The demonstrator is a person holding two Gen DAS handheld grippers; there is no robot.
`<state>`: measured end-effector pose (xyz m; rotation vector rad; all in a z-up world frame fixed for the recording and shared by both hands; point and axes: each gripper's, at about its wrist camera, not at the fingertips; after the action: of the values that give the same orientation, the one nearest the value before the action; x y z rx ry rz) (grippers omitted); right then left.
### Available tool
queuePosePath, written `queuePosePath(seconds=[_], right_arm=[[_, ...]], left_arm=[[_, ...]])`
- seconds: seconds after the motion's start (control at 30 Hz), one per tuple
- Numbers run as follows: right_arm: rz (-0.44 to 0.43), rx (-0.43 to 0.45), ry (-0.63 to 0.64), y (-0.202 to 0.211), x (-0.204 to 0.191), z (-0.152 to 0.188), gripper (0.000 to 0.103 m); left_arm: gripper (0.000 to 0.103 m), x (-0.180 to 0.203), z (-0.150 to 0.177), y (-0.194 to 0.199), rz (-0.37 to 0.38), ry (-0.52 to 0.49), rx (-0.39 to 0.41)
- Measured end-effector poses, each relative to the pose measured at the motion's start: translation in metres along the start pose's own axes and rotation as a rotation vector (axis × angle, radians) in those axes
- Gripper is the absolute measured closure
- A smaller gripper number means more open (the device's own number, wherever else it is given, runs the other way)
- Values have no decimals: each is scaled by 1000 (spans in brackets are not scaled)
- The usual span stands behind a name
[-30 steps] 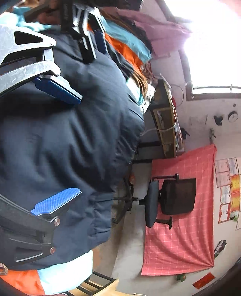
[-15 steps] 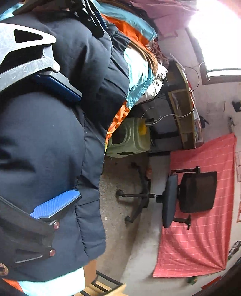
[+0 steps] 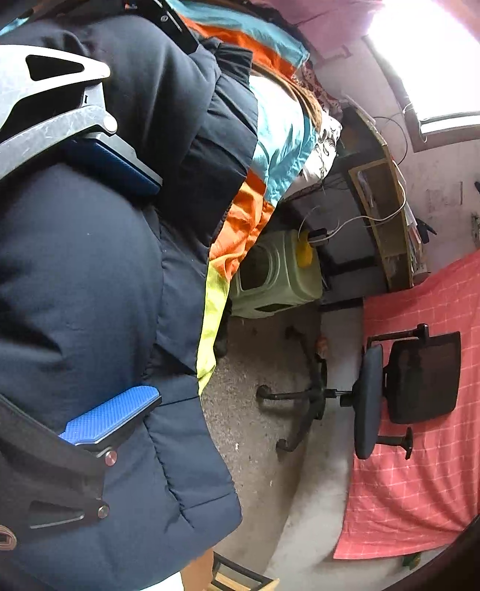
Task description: Fold large clothes
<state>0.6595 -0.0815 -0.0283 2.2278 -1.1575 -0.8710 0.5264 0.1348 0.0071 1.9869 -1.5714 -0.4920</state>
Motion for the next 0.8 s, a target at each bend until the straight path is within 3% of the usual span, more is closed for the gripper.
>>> queuePosePath(seconds=[0.67, 0.8], right_arm=[[6, 36, 3, 1, 0, 8, 0], [7, 38, 4, 2, -1, 9, 0]], left_arm=[[7, 9, 14, 6, -25, -17, 63], [7, 5, 16, 11, 6, -7, 69]])
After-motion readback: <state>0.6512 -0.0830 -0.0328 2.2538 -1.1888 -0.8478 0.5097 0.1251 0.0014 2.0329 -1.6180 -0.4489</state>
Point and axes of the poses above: each gripper's, at about its wrist camera, not at the fingertips, and y roughly against the way its jaws point, x to its right, z to its underside, and after that the axes turned 14 degrees about -z, right-handed
